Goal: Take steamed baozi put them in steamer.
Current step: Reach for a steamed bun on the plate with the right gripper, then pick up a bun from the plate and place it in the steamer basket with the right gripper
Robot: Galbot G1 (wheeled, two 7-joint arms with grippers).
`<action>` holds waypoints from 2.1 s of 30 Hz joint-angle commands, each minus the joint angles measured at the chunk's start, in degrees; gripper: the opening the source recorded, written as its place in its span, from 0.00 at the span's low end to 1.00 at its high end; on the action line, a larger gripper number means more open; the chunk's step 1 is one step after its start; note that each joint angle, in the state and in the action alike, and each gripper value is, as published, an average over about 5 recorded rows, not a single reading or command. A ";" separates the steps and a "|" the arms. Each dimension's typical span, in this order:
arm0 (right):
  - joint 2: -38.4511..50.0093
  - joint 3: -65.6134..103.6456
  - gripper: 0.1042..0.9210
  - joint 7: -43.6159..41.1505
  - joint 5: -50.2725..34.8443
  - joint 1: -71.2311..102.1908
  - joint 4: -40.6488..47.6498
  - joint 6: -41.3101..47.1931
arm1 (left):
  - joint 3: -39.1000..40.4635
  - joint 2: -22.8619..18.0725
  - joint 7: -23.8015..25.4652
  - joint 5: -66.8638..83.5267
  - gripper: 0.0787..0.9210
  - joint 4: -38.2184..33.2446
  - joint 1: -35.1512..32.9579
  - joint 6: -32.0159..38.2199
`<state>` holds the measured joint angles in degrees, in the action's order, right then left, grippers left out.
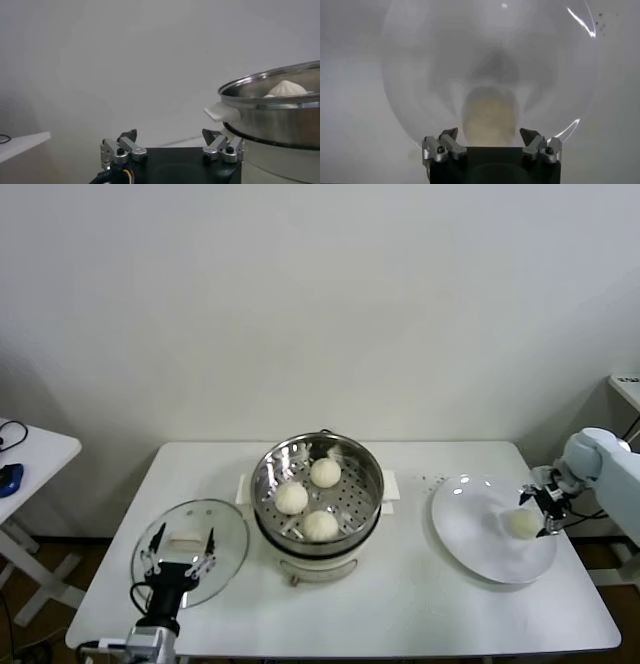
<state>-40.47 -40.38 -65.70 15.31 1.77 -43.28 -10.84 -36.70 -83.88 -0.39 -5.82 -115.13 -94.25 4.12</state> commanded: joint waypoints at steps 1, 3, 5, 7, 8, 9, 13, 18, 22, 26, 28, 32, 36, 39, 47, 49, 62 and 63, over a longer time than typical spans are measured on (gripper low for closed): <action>-2.05 1.74 0.88 -0.14 1.49 0.97 2.93 -0.24 | -0.43 0.11 0.02 0.08 0.88 0.15 -0.05 0.05; -2.20 1.89 0.88 -0.24 1.64 0.96 3.27 -0.28 | -0.60 0.24 0.02 0.18 0.88 0.18 -0.05 0.06; -2.29 2.07 0.88 -0.35 1.84 0.99 3.47 -0.28 | -0.68 0.33 0.02 0.22 0.88 0.21 0.00 0.04; -2.34 2.23 0.88 -0.43 2.02 1.07 3.58 -0.30 | -0.67 0.34 0.02 0.21 0.88 0.22 0.10 -0.01; -2.36 2.31 0.88 -0.47 2.04 1.12 3.62 -0.29 | -0.63 0.32 0.02 0.19 0.88 0.22 0.14 -0.03; -2.38 2.37 0.88 -0.49 2.04 1.15 3.65 -0.29 | -0.58 0.30 0.01 0.16 0.88 0.22 0.19 -0.06; -2.42 2.58 0.86 -0.63 1.96 1.14 3.83 -0.21 | -0.45 0.26 0.00 0.04 0.88 0.18 0.26 -0.12; -2.34 2.75 0.78 -0.67 1.75 1.04 3.92 -0.15 | -0.52 0.29 0.00 0.04 0.88 0.04 0.15 -0.14; -2.24 2.64 0.75 -0.66 0.83 0.72 3.89 0.08 | -0.58 0.28 0.01 0.00 0.88 0.01 0.04 -0.11; -1.58 0.61 0.74 -0.80 -3.37 -0.90 2.66 1.15 | -0.59 0.26 0.01 -0.06 0.88 -0.01 -0.06 -0.05; -1.04 -2.12 0.73 -0.83 -7.48 -3.04 1.58 2.21 | -0.57 0.24 0.02 -0.08 0.88 -0.04 -0.12 -0.01; 0.23 -10.62 0.73 -0.68 -19.80 -9.15 -1.66 6.17 | -0.48 0.19 0.05 -0.09 0.88 -0.23 -0.15 0.03; 0.70 -21.33 0.72 -0.09 -32.98 -19.38 -5.82 11.20 | -0.23 0.21 0.09 -0.17 0.88 -0.48 -0.15 0.04; 0.00 -29.77 0.72 0.55 -42.32 -27.50 -8.41 13.99 | 0.01 0.21 0.11 -0.23 0.88 -0.68 -0.15 0.05; -6.35 -48.85 0.71 2.34 -62.36 -47.31 -16.28 18.05 | 0.49 0.32 0.16 -0.18 0.88 -0.95 0.06 0.12; -8.48 -52.04 0.71 2.94 -66.21 -50.30 -18.99 18.93 | 0.60 0.34 0.17 -0.16 0.88 -1.02 0.13 0.12; -22.65 -63.05 0.71 4.82 -76.37 -56.28 -24.70 19.96 | 1.76 0.23 0.16 -0.73 0.88 -1.27 0.93 -0.25; -23.31 -62.93 0.71 5.11 -76.41 -55.61 -24.91 20.13 | 1.78 0.27 0.16 -0.73 0.88 -1.23 1.02 -0.28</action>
<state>-54.43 -92.74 -61.85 -49.61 -46.62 -63.30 7.32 -35.06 -83.67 -0.23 -6.48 -116.43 -93.47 4.02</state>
